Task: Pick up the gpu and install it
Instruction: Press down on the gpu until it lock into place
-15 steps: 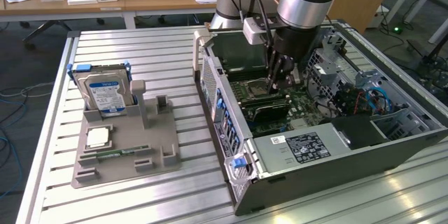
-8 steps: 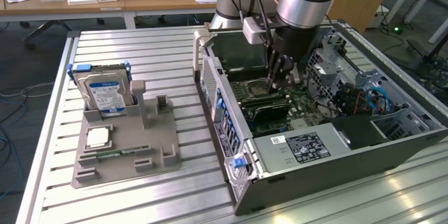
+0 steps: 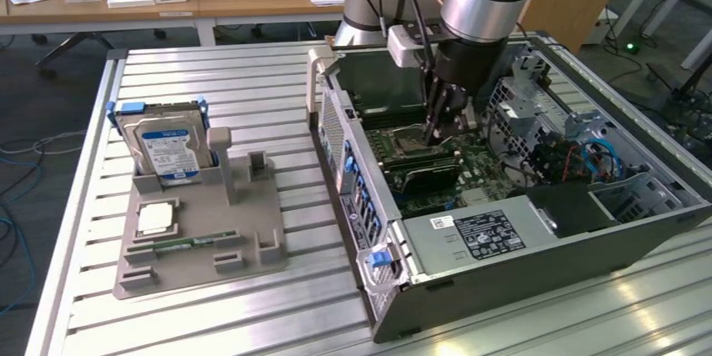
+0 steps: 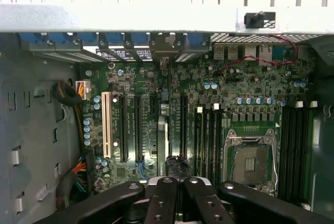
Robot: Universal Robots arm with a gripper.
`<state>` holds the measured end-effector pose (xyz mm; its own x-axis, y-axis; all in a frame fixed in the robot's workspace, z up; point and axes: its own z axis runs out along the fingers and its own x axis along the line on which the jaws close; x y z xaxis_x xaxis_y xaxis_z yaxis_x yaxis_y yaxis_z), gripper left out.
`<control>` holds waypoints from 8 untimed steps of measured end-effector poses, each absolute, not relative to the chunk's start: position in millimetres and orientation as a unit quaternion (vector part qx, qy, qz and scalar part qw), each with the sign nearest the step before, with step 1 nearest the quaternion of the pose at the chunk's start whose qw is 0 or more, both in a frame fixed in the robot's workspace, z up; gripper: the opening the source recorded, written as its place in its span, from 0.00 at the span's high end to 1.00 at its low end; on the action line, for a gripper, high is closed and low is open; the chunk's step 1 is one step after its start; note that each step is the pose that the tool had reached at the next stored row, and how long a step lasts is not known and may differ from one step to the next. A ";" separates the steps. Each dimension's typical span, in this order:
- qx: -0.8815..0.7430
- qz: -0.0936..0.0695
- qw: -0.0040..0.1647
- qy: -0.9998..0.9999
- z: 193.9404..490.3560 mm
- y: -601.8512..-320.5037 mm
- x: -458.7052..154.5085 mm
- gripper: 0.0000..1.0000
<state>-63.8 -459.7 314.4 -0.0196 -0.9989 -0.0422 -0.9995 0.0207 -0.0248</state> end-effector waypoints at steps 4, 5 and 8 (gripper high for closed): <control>-0.700 0.006 0.024 0.714 313.3 -459.5 -63.8 0.89; -0.700 0.006 0.024 0.714 311.7 -459.6 -63.8 0.89; -0.700 0.006 0.024 0.714 306.3 -459.6 -63.8 0.89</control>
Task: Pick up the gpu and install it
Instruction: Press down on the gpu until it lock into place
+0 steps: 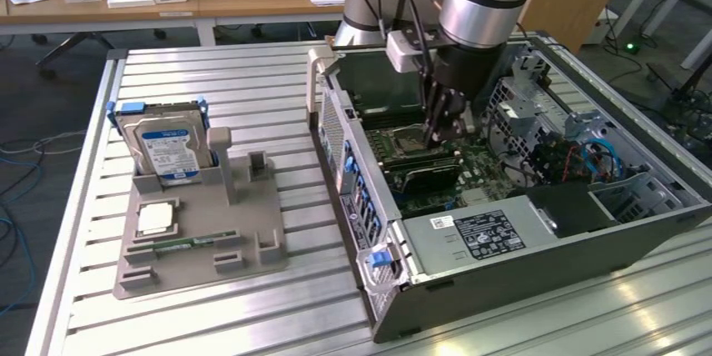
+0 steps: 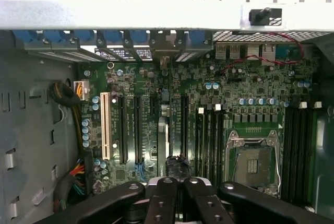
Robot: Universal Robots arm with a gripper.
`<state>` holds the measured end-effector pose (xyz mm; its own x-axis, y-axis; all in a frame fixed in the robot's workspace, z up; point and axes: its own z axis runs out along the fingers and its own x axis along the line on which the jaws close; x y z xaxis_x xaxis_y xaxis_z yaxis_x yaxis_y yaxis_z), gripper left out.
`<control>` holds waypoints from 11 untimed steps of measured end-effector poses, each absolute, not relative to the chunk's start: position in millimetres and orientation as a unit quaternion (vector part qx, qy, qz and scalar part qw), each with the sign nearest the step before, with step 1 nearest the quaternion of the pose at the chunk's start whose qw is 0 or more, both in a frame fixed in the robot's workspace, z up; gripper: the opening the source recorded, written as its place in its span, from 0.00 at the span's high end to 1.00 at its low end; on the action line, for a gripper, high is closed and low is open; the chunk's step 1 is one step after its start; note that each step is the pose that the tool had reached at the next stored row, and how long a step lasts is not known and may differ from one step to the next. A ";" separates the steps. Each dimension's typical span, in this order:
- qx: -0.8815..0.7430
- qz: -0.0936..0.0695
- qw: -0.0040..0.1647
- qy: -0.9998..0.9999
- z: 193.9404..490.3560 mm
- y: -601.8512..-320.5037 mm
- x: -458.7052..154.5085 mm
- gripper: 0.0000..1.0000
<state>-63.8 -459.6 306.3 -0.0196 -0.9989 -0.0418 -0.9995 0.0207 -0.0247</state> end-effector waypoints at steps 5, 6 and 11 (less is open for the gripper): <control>-0.700 0.006 0.023 0.714 297.2 -459.6 -63.8 0.89; -0.700 0.006 0.023 0.714 295.4 -459.6 -63.8 0.89; -0.700 0.006 0.023 0.714 287.7 -459.6 -63.8 0.89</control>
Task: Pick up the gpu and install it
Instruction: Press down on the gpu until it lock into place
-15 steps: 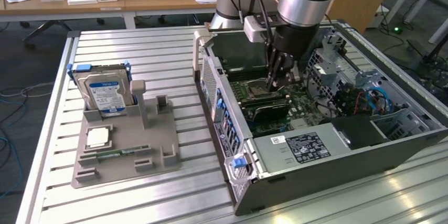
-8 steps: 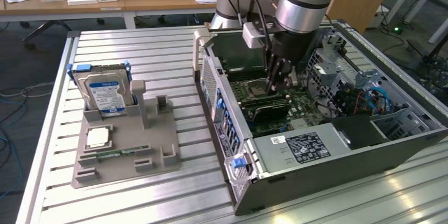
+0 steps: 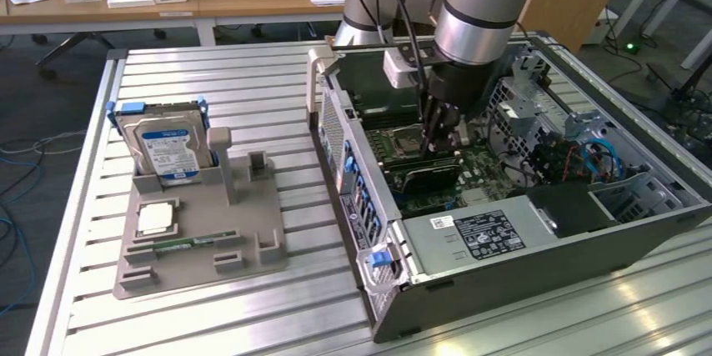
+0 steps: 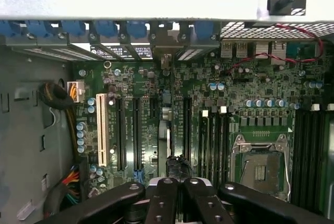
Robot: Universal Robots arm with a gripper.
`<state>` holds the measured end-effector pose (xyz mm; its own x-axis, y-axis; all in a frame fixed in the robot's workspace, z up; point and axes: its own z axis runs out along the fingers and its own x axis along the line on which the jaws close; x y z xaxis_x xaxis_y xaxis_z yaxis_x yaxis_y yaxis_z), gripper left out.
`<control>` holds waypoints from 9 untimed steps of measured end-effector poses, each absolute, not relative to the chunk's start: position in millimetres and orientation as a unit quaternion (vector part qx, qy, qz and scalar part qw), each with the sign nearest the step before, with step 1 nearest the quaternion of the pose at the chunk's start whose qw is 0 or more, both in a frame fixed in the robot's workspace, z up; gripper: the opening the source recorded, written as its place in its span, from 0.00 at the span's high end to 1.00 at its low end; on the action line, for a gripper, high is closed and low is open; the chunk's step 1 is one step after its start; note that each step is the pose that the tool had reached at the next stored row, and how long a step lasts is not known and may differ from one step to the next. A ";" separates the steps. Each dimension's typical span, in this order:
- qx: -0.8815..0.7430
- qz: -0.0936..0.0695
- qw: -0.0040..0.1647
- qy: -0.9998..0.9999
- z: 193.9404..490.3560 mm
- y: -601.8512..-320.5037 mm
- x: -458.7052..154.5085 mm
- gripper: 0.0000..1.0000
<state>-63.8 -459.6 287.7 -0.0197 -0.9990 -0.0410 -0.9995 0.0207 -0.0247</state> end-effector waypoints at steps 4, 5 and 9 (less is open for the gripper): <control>-0.700 0.005 0.023 0.714 285.9 -459.1 -63.8 0.89; -0.700 0.005 0.023 0.714 284.9 -458.4 -63.9 0.89; -0.700 0.006 0.023 0.714 279.4 -456.7 -63.7 0.89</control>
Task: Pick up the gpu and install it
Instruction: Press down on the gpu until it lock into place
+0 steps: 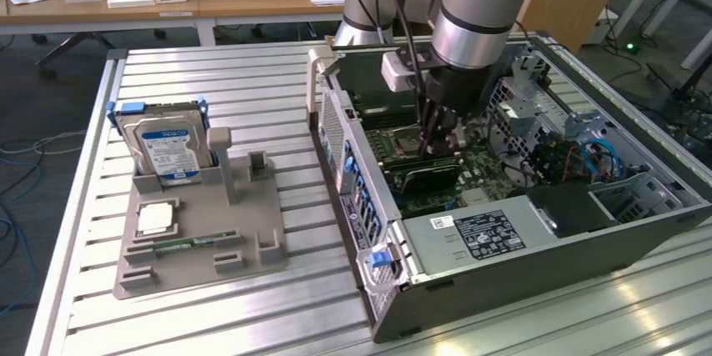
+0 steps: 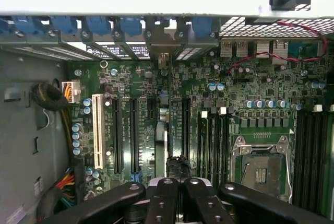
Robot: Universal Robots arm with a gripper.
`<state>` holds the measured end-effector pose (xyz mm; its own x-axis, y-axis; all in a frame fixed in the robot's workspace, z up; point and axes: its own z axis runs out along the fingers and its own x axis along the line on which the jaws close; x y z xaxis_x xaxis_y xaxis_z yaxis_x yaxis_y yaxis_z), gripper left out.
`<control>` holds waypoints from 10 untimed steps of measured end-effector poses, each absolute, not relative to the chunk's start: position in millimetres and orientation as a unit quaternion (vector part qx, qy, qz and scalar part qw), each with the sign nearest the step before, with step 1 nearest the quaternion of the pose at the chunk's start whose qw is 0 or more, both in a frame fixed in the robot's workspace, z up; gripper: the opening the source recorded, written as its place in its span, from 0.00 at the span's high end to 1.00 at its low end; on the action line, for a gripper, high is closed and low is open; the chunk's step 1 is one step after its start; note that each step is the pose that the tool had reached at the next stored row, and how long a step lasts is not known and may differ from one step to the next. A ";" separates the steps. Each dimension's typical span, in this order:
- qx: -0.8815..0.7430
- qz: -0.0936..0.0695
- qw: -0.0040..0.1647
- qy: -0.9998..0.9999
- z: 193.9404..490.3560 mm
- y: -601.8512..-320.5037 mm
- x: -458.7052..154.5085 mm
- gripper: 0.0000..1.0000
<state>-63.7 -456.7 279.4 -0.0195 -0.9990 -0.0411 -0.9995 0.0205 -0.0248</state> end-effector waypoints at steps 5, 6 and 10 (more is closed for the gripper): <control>-0.700 0.005 0.023 0.714 272.9 -456.2 -63.8 0.89; -0.700 0.005 0.023 0.714 272.8 -456.2 -63.8 0.89; -0.700 0.005 0.022 0.714 272.2 -456.4 -63.8 0.89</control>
<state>-63.8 -456.4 272.2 -0.0197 -0.9991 -0.0385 -0.9995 0.0207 -0.0248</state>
